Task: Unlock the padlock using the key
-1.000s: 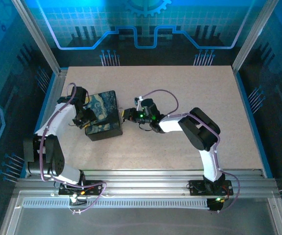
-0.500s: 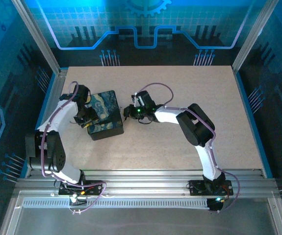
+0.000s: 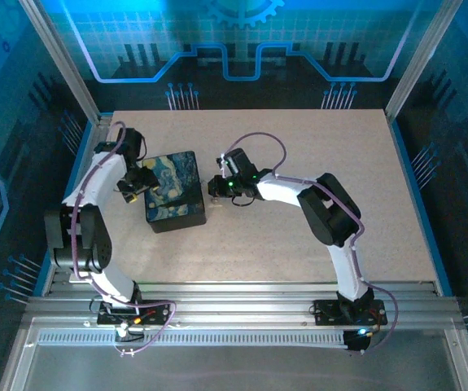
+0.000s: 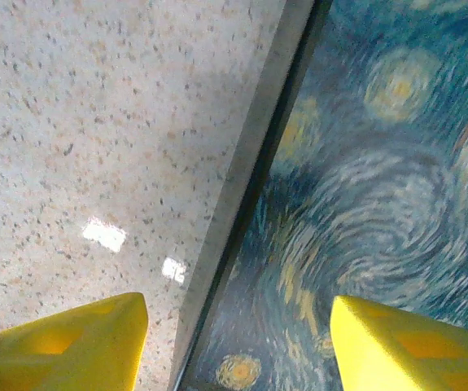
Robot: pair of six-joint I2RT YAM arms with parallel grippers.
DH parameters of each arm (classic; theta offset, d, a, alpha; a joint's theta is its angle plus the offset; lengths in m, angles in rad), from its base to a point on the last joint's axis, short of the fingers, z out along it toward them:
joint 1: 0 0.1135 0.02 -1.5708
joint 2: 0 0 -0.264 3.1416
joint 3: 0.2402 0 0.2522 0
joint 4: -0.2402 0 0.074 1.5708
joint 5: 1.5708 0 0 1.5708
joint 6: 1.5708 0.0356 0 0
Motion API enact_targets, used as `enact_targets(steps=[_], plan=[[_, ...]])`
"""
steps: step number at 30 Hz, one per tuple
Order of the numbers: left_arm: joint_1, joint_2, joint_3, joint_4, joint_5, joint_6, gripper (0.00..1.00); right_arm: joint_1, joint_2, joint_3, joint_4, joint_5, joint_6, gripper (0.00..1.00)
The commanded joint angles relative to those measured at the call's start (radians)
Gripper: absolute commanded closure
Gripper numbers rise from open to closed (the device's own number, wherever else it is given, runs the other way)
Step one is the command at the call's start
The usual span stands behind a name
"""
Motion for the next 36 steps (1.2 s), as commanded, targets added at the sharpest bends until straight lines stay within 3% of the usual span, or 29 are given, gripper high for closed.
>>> enact_targets(steps=[1, 6, 16, 21, 26, 29, 36], plan=[[0.007, 0.038, 0.033, 0.003, -0.030, 0.039, 0.36, -0.011, -0.045, 0.005, 0.009, 0.016, -0.035, 1.00], [-0.002, 0.098, 0.016, 0.083, 0.021, 0.058, 0.36, -0.012, -0.029, 0.020, 0.025, 0.006, -0.023, 1.00], [-0.032, 0.136, -0.003, 0.123, -0.011, 0.145, 0.42, -0.024, -0.004, -0.005, 0.198, 0.036, 0.109, 1.00], [-0.032, 0.148, -0.017, 0.137, -0.017, 0.163, 0.43, -0.026, 0.030, 0.055, 0.164, 0.038, 0.102, 1.00], [-0.032, 0.153, -0.018, 0.142, -0.023, 0.161, 0.45, -0.035, 0.095, 0.123, 0.069, 0.123, 0.048, 1.00], [-0.032, 0.155, -0.013, 0.138, -0.033, 0.165, 0.45, -0.059, 0.123, 0.146, 0.060, 0.080, 0.042, 1.00], [-0.025, 0.151, 0.000, 0.140, -0.006, 0.153, 0.45, -0.074, 0.068, 0.118, 0.075, 0.087, 0.010, 1.00]])
